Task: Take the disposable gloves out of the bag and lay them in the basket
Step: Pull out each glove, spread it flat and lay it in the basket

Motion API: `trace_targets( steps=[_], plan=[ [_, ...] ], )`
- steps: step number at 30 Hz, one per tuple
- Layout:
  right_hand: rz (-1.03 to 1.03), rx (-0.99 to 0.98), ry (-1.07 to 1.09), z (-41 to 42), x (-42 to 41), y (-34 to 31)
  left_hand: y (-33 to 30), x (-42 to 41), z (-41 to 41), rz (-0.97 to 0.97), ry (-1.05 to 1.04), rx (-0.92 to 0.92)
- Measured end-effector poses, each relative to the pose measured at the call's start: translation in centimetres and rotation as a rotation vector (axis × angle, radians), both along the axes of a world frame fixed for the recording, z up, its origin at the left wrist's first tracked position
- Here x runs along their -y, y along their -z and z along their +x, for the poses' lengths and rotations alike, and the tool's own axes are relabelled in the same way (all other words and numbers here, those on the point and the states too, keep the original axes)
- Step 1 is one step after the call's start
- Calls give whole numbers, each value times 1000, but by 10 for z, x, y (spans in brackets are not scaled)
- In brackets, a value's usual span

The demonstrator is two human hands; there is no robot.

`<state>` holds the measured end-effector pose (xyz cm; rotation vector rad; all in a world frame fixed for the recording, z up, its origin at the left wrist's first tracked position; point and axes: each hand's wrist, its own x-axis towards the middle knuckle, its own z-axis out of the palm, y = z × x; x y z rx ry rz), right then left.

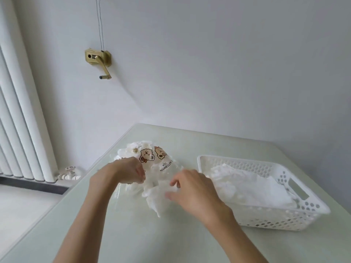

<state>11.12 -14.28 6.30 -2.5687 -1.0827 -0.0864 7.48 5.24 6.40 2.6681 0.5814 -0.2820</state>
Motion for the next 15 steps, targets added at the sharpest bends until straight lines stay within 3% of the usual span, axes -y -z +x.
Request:
trace_targets(
  steps=[4,7,11,15],
  plan=[
    [-131,48,-48,2,-19,28,4,-5,1,-216,-31,5],
    [-27,50,5,10,-17,23,1,-8,-1,-330,-76,91],
    [239,-109,39,28,-4,9,-1,-8,0,-362,-116,195],
    [285,-128,55,41,4,9,-1,-3,0,-324,-68,109]
  ],
)
